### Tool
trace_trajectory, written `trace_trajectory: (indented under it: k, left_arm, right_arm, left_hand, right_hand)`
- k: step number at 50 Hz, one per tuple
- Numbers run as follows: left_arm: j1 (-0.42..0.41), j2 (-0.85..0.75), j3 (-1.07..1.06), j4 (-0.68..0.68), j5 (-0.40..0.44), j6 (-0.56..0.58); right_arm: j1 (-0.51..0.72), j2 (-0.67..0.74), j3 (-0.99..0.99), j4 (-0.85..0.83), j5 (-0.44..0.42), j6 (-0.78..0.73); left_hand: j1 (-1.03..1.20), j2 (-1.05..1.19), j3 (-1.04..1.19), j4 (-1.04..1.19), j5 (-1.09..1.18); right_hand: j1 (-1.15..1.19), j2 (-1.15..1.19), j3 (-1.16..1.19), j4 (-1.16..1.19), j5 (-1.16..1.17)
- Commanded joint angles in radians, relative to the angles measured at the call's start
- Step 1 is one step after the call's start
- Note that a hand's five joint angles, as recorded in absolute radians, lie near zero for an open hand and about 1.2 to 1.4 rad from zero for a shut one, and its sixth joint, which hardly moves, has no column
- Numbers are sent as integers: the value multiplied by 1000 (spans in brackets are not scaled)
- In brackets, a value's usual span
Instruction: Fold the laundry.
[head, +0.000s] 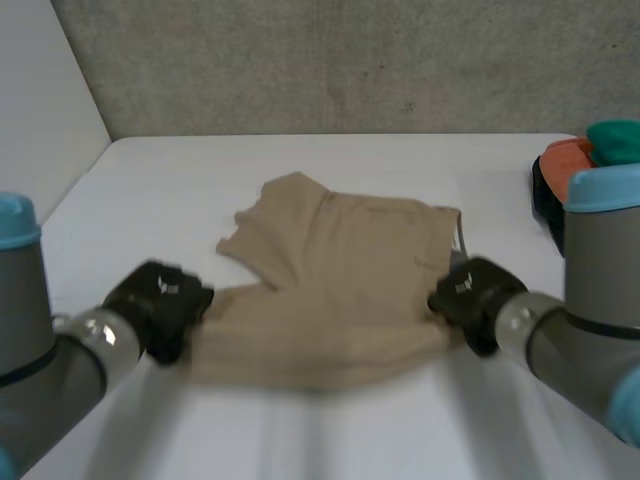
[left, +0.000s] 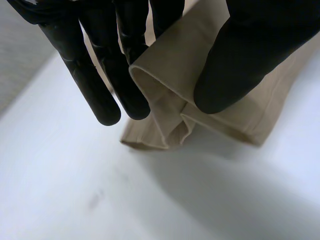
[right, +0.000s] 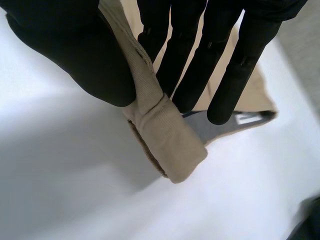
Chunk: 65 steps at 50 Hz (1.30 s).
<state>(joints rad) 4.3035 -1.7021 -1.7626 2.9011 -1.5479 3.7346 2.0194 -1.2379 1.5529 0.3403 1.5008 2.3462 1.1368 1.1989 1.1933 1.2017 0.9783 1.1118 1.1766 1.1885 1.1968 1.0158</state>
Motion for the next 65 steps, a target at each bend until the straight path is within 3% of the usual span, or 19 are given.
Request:
trace_trajectory:
  k: [1, 4, 11, 15, 20, 26, 31, 33, 34, 35, 37, 41, 48, 53, 59, 65]
  left_arm:
    - [-30, 110, -145, -187, 3, 276]
    - [-48, 142, -158, -195, 3, 333]
    - [-44, 119, -39, -132, 9, 314]
    - [-62, -17, 84, 45, 43, 243]
    - [-64, -276, 338, 262, 26, 143]
    - [-74, -543, 650, 299, -83, 129]
    - [-96, -741, 889, 320, -129, 145]
    - [-102, -778, 928, 337, -129, 145]
    - [-107, -790, 942, 348, -127, 148]
    - [-125, -803, 960, 374, -126, 146]
    - [-143, -803, 960, 414, -123, 149]
    - [-171, -792, 942, 484, -115, 145]
    - [-185, -630, 747, 515, -101, 145]
    - [-179, -603, 672, 507, 6, 143]
    - [-128, -649, 701, 520, 127, 145]
    - [-94, -849, 914, 520, 140, 143]
  right_arm:
    - [-5, -130, 179, 201, -2, -198]
    - [-2, -161, 203, 200, -10, -211]
    - [-21, -155, 139, 74, -14, -162]
    - [-22, -44, 34, -67, 1, -40]
    - [-11, 113, -109, -182, 56, 39]
    - [-8, 274, -273, -337, 162, 21]
    - [-11, 394, -382, -470, 174, 2]
    - [-11, 434, -418, -507, 185, -1]
    - [-13, 481, -462, -536, 196, -8]
    - [-11, 498, -479, -543, 203, -13]
    - [-10, 528, -502, -546, 208, -27]
    - [-8, 480, -484, -546, 207, 2]
    - [-27, 298, -341, -534, 196, 96]
    - [-74, 183, -240, -384, 104, 107]
    - [-105, 166, -160, -179, 59, 174]
    - [-122, 147, -44, -251, 35, 251]
  left_hand:
    - [259, 197, 203, 195, 243]
    - [259, 197, 203, 195, 243]
    - [259, 197, 203, 195, 243]
    - [259, 197, 203, 195, 243]
    - [259, 197, 203, 195, 243]
    - [259, 197, 203, 195, 243]
    - [259, 197, 203, 195, 243]
    - [-429, -491, -486, -494, -445]
    - [-828, -890, -885, -893, -844]
    - [-914, -976, -970, -979, -930]
    - [-962, -1024, -1019, -1027, -978]
    - [-962, -1024, -1019, -1027, -978]
    - [-962, -1024, -1019, -1027, -978]
    - [-962, -1024, -1019, -1027, -978]
    - [-944, -1006, -1000, -1009, -960]
    - [-929, -991, -986, -994, -945]
  right_hand:
    - [284, 220, 208, 199, 206]
    - [284, 220, 208, 199, 206]
    - [284, 220, 208, 199, 206]
    - [284, 220, 208, 199, 206]
    - [284, 220, 208, 199, 206]
    - [284, 220, 208, 199, 206]
    - [284, 220, 208, 199, 206]
    - [163, 99, 87, 78, 85]
    - [-654, -719, -731, -739, -733]
    - [-937, -1002, -1014, -1022, -1016]
    - [-937, -1002, -1014, -1022, -1016]
    - [-937, -1002, -1014, -1022, -1016]
    - [-937, -1002, -1014, -1022, -1016]
    - [-937, -1002, -1014, -1022, -1016]
    - [-937, -1002, -1014, -1022, -1016]
    - [-912, -977, -989, -997, -991]
